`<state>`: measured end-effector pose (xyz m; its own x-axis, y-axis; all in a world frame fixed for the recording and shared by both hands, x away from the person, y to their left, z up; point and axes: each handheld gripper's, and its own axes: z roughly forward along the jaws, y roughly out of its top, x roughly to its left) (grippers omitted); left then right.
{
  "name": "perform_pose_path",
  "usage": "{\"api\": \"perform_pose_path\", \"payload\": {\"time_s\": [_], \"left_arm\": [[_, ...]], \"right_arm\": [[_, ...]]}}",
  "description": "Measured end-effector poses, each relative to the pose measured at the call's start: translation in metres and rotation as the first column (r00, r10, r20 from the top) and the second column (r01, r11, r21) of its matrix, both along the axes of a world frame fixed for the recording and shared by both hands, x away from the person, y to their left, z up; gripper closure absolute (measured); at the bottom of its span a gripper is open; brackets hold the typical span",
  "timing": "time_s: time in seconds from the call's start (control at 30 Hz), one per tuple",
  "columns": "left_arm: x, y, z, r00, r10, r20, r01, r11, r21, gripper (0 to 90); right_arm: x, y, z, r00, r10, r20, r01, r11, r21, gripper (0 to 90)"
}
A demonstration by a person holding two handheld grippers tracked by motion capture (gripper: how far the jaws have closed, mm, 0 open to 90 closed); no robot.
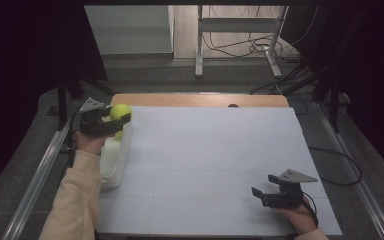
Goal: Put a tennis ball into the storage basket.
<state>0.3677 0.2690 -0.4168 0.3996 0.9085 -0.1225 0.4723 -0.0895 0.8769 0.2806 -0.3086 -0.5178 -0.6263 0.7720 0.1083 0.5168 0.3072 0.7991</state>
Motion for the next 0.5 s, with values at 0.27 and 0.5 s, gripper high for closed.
{"api": "perform_pose_path", "payload": {"time_s": [0.27,0.5], "left_arm": [[-0.004,0.009,-0.001,0.9998,0.018,0.006,-0.018,0.9997,-0.016,26.1],[-0.009,0.017,0.000,0.9995,0.030,0.005,-0.030,0.9994,-0.018,26.1]], "right_arm": [[0.000,0.000,0.000,1.0000,-0.001,0.000,0.001,1.0000,-0.001,15.0],[0.000,0.000,0.000,1.0000,-0.001,0.000,0.001,1.0000,-0.002,15.0]]}}
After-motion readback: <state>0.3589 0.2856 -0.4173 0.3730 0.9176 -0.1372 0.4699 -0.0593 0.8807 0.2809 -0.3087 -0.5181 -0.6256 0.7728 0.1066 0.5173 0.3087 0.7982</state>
